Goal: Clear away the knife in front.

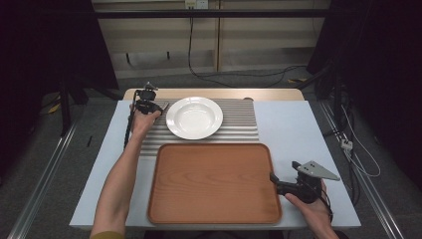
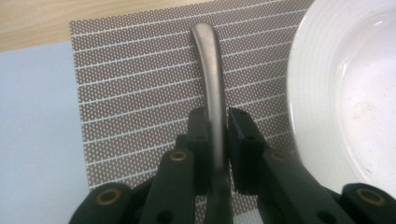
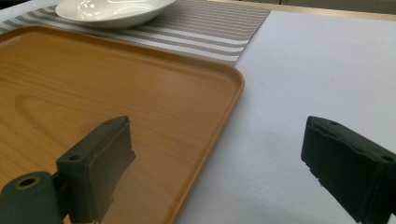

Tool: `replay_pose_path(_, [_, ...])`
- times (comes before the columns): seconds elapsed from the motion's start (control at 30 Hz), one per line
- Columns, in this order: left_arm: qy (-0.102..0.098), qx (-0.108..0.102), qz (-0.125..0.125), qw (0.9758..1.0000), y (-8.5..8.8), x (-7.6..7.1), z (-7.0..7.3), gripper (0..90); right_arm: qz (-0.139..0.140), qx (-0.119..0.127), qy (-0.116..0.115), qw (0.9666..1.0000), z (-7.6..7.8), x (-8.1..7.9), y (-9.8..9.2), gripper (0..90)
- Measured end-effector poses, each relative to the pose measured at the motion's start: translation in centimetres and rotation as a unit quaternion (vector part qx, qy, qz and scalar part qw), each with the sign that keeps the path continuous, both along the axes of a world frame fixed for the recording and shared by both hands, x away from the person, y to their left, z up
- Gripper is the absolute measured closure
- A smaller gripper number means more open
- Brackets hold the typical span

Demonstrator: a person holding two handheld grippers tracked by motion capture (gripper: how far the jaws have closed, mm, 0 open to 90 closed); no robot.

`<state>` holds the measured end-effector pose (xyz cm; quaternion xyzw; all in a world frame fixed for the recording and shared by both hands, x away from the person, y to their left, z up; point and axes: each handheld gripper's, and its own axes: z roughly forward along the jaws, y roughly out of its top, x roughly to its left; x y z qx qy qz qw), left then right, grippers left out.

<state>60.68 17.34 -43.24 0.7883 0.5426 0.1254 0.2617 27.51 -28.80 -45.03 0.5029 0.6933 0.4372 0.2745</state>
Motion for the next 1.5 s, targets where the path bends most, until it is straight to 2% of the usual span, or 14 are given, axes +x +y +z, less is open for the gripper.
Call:
replay_pose_path(0.3, [-0.012,-0.004,-0.006,0.9999,0.3,-0.8,1.2,80.0,0.002,-0.002,0.000,1.0000,0.0,0.0,0.1,8.6])
replay_pose_path(0.6, [-0.037,-0.023,-0.003,0.9990,1.0,-2.4,2.4,80.0,0.003,-0.002,0.000,1.0000,0.0,0.0,0.2,8.6])
replay_pose_path(0.8, [-0.047,-0.015,-0.005,0.9987,1.3,-3.6,3.3,79.9,0.003,-0.001,-0.001,1.0000,0.1,0.0,0.1,8.5])
replay_pose_path(0.87, [-0.059,-0.015,-0.005,0.9981,1.1,-4.2,3.7,79.9,0.003,-0.001,-0.002,1.0000,0.1,0.0,0.1,8.6])
replay_pose_path(1.2, [-0.085,-0.031,-0.049,0.9947,0.0,-7.1,5.6,79.9,0.002,-0.002,-0.004,1.0000,0.1,-0.1,0.2,8.5])
replay_pose_path(1.5, [-0.108,-0.038,-0.063,0.9915,-0.2,-9.3,6.8,79.9,0.003,-0.002,-0.007,1.0000,0.3,-0.3,0.3,8.5])
